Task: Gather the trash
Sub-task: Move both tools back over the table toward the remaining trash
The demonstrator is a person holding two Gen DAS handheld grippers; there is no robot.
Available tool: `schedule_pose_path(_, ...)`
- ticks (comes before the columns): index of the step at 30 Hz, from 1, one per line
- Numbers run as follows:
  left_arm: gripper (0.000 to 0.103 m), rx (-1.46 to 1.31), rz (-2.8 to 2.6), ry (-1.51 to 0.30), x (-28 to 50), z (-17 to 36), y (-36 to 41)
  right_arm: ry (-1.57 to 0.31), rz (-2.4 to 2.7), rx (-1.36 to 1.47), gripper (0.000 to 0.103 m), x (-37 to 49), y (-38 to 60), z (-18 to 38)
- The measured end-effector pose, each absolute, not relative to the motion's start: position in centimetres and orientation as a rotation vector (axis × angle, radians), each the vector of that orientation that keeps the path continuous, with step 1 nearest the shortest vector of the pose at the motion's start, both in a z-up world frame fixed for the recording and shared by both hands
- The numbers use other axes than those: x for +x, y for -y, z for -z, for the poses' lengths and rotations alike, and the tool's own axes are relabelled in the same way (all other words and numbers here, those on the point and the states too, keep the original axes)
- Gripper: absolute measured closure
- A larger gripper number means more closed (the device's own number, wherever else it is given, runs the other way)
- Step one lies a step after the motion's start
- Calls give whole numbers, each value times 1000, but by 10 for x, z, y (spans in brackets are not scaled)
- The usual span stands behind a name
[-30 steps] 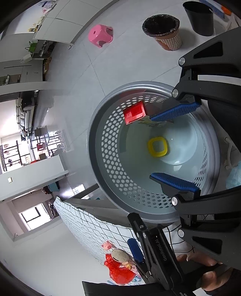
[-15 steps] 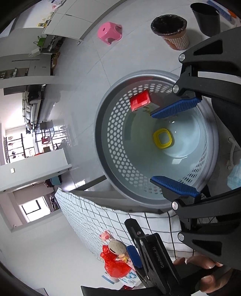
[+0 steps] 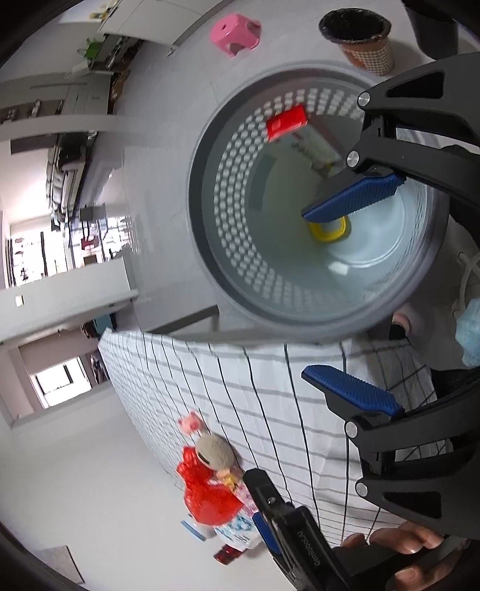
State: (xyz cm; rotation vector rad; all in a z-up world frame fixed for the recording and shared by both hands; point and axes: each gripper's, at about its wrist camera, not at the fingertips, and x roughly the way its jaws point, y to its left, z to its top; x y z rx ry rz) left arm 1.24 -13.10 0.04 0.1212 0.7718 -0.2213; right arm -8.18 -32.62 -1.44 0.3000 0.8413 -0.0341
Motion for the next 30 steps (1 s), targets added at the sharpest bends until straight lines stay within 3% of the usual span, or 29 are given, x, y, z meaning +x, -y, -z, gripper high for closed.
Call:
schedule_pose_path(18, 7, 52, 8, -770, 33, 6, -1, -826, -126, 200, 26, -30, 229, 0)
schedule_pose_path(30, 7, 13, 3, -833, 75, 28, -40, -843, -171, 149, 26, -9, 190, 0)
